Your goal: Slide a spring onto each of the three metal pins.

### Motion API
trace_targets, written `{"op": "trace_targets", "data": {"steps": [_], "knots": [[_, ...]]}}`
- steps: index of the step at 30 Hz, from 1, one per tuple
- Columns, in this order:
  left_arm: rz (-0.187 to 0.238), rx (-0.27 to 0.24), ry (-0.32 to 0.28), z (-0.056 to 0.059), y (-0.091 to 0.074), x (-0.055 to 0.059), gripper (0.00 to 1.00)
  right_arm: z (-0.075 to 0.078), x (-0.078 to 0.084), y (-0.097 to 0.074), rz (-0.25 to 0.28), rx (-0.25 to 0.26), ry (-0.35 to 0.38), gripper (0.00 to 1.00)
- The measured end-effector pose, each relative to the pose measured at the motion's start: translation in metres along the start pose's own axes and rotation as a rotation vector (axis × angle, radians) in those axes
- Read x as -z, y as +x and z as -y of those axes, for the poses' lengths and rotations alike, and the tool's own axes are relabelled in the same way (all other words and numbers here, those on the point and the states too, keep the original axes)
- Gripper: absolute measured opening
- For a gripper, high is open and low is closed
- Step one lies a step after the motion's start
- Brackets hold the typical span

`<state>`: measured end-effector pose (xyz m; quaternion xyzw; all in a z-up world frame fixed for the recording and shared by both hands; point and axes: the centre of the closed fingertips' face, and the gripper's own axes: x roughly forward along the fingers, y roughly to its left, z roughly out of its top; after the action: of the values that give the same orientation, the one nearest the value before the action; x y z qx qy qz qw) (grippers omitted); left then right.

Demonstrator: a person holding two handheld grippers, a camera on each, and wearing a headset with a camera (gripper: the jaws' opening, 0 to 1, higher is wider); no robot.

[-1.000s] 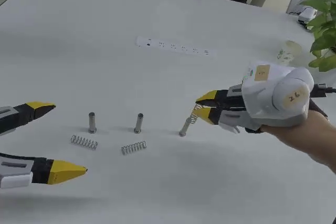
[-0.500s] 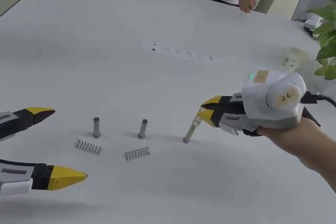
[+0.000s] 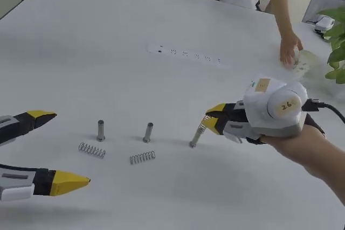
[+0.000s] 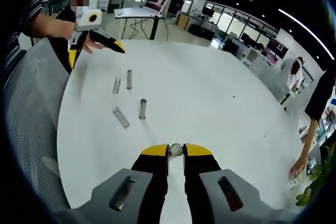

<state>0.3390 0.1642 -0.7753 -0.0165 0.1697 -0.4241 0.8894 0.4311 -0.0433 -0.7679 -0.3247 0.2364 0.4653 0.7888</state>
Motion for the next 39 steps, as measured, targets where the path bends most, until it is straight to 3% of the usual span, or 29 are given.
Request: {"op": "trace_targets", "data": {"steps": [12,22,39], "knots": [[-0.016,0.001,-0.008,0.001,-0.001,0.006,0.98,-0.007,0.013,0.017,-0.042,-0.019,-0.021,0.08],[-0.007,-0.001,-0.013,-0.001,0.001,0.005,0.98,-0.012,0.029,0.03,-0.08,-0.038,0.007,0.08],[-0.012,-0.005,-0.021,-0.003,-0.001,0.009,0.98,-0.014,0.033,0.035,-0.082,-0.045,0.016,0.09]]}}
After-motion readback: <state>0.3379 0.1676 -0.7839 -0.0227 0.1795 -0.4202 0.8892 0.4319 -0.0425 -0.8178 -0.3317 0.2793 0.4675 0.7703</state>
